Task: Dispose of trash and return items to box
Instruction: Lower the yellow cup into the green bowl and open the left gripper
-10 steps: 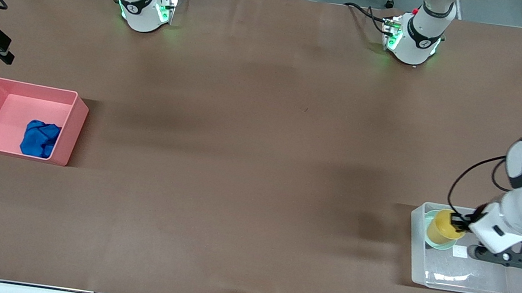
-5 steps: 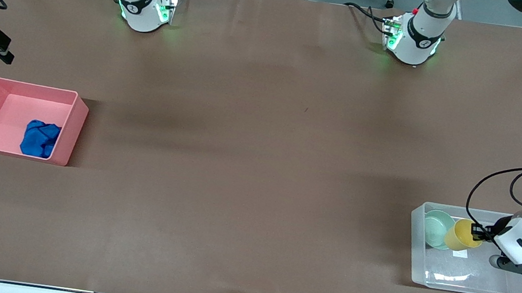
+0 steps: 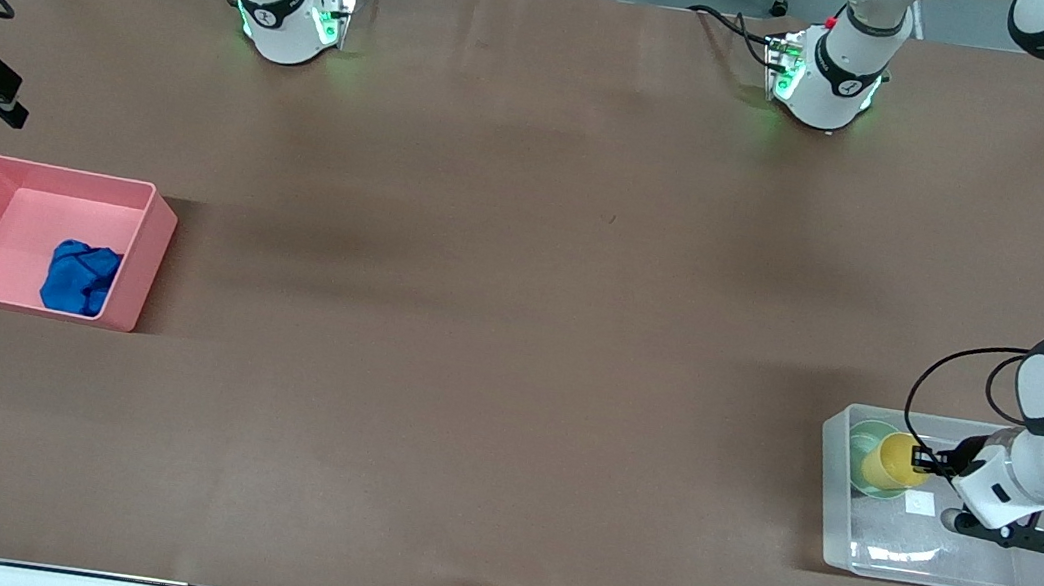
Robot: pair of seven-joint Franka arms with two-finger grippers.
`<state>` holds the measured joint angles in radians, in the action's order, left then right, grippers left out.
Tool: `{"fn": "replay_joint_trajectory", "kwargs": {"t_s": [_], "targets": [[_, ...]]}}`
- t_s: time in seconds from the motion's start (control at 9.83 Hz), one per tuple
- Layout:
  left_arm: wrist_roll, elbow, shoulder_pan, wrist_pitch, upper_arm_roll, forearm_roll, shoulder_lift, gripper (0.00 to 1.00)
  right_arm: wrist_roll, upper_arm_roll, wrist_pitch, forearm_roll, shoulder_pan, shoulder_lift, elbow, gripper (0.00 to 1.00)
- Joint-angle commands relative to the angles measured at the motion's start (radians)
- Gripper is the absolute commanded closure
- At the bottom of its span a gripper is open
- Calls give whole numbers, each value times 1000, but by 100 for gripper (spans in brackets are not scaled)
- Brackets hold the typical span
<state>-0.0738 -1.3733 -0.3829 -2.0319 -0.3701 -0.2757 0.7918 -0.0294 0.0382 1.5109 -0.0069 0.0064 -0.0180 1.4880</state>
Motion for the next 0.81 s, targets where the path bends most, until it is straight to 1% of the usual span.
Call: {"fn": "replay_joint_trajectory", "kwargs": {"t_s": [0.0, 0.1, 0.2, 0.31, 0.41, 0.71], "targets": [[11, 11, -5, -5, -1, 6, 44, 52, 9, 2, -8, -2, 1, -7, 3, 0], [25, 14, -5, -7, -1, 4, 41, 22, 6, 2, -8, -4, 1, -7, 3, 0], [26, 17, -5, -7, -3, 3, 28, 6, 5, 2, -9, -2, 0, -7, 3, 0], [26, 20, -5, -7, -10, 1, 11, 0, 5, 3, -9, -2, -2, -7, 3, 0], [26, 22, -5, -7, -12, 0, -24, 0, 5, 3, -9, -4, -2, -7, 3, 0], [11, 16, -10, 10, -30, 0, -211, 0, 5, 3, -9, -2, -2, -7, 3, 0]]}}
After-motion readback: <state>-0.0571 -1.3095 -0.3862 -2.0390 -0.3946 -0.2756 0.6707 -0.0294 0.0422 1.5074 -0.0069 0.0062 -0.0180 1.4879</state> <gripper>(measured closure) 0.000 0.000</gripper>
